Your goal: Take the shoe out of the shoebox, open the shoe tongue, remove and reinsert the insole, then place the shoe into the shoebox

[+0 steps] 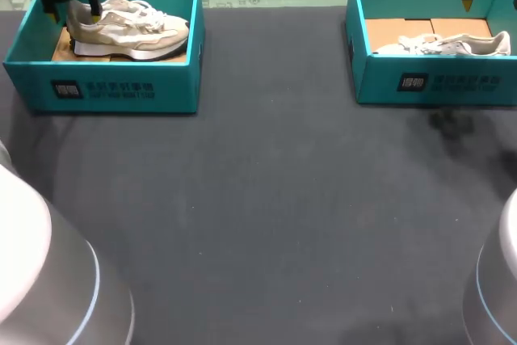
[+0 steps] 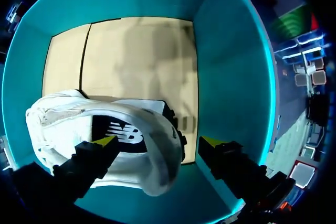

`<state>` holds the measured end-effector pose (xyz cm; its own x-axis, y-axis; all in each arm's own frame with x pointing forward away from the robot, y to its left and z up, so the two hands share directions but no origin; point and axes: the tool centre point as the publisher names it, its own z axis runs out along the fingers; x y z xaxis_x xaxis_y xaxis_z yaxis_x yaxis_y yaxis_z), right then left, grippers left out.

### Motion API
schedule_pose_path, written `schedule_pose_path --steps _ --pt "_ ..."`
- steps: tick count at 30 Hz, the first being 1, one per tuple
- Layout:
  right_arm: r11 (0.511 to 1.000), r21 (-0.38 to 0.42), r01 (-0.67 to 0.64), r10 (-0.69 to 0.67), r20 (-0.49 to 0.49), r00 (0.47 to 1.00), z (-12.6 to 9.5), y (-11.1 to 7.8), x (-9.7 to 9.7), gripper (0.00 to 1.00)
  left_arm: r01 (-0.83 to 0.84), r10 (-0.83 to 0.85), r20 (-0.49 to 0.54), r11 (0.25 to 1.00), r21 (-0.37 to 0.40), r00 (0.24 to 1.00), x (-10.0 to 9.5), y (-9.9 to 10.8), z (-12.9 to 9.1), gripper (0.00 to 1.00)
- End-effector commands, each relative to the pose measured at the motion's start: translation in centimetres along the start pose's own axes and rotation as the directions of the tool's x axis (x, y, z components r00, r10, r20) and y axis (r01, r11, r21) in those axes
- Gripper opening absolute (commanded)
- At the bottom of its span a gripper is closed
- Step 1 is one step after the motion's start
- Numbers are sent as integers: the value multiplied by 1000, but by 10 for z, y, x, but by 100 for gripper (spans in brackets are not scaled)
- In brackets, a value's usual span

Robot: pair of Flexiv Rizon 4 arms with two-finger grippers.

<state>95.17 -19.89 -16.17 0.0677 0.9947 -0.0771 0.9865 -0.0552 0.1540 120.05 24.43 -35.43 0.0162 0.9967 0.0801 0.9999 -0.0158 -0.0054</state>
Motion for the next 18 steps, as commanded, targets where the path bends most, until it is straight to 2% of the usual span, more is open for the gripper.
schedule_pose_path --steps 1,6,9,14,18 --pt "1000 -1 -1 1 1 1000 0 0 0 100 0 0 -5 999 47 1000 -2 15 10 100" --pt "1000 -1 -1 1 1 1000 0 0 0 100 11 -11 -12 998 65 1000 -3 14 14 83" --pt "1000 -1 -1 1 1 1000 0 0 0 100 20 -18 -18 997 74 1000 -1 13 17 77" --pt "1000 -1 -1 1 1 1000 0 0 0 100 21 -19 -24 996 85 1000 7 4 20 75" --pt "1000 -1 -1 1 1 1000 0 0 0 100 12 -8 -37 996 90 999 8 -2 25 56"
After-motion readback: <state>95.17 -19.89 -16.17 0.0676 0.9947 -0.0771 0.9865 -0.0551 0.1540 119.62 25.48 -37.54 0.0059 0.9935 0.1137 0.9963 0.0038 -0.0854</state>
